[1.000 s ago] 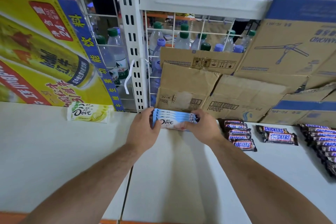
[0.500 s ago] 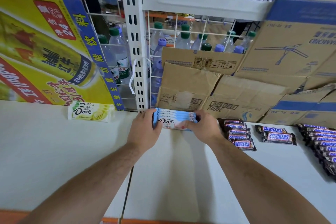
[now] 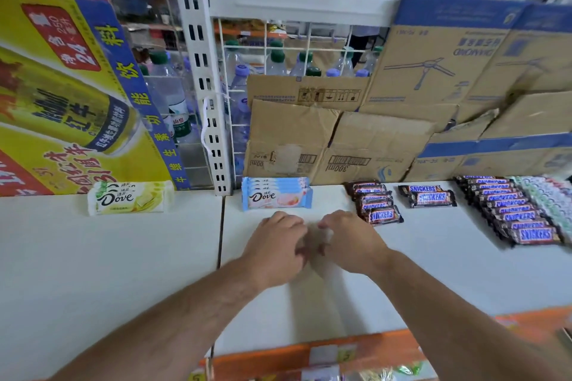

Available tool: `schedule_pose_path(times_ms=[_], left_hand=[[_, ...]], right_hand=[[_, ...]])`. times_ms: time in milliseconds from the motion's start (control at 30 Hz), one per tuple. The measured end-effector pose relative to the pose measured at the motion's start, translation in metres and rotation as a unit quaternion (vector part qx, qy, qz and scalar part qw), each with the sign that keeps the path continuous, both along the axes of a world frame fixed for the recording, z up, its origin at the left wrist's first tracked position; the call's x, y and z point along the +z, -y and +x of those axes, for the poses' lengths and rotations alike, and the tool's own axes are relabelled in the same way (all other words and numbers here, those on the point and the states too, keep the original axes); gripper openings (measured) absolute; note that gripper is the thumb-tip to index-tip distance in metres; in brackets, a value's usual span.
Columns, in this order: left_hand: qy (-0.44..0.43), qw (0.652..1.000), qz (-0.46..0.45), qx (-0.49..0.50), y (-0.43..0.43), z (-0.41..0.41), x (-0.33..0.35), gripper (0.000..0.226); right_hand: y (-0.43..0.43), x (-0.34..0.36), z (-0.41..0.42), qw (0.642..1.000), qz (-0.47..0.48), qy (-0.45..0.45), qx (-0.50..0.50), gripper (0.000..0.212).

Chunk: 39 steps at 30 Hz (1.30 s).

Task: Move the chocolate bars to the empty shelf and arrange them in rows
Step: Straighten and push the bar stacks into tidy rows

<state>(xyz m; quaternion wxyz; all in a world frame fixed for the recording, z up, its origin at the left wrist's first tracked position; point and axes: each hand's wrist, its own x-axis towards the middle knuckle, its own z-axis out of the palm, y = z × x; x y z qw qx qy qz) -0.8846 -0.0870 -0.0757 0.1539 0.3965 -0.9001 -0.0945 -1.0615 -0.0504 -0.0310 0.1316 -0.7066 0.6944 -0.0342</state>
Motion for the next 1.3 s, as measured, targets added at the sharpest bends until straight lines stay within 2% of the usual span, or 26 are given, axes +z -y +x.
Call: schedule_pose_path(times_ms=[200, 333, 433, 500, 633, 733, 800, 967, 1167, 1300], left_hand=[[0.006, 1.000, 0.011, -0.012, -0.004, -0.026, -0.001, 0.035], [-0.015, 1.000, 0.017, -0.016, -0.002, -0.052, 0.000, 0.032], [-0.047, 0.998, 0.053, 0.001, 0.000, -0.081, -0.001, 0.051], [-0.106, 0.989, 0.095, 0.046, 0.000, -0.105, 0.002, 0.069], [-0.218, 0.950, 0.164, 0.155, 0.001, -0.142, 0.003, 0.099], [-0.204, 0.953, 0.141, 0.175, 0.004, -0.154, -0.004, 0.109], [-0.195, 0.953, 0.138, 0.188, 0.005, -0.156, -0.008, 0.109], [-0.148, 0.959, 0.112, 0.213, 0.001, -0.160, -0.007, 0.107], [-0.141, 0.957, 0.099, 0.231, 0.000, -0.160, -0.008, 0.101], [-0.143, 0.961, 0.075, 0.226, 0.002, -0.160, -0.011, 0.091]], right_hand=[[-0.025, 0.002, -0.024, 0.999, 0.000, 0.033, -0.016, 0.037], [-0.028, 0.004, -0.050, 0.996, -0.036, 0.068, -0.040, 0.042], [-0.025, 0.003, -0.075, 0.994, -0.076, 0.066, -0.030, 0.036], [-0.019, 0.005, -0.096, 0.992, -0.108, 0.062, -0.015, 0.039], [0.006, 0.012, -0.138, 0.994, -0.101, 0.002, 0.027, 0.069], [0.030, 0.015, -0.163, 0.996, -0.053, -0.009, 0.071, 0.091], [0.046, 0.017, -0.173, 0.995, -0.014, -0.028, 0.098, 0.092], [0.074, 0.020, -0.175, 0.984, 0.052, -0.074, 0.153, 0.077], [0.086, 0.021, -0.174, 0.979, 0.075, -0.091, 0.166, 0.083], [0.087, 0.017, -0.175, 0.983, 0.082, -0.051, 0.156, 0.090]])
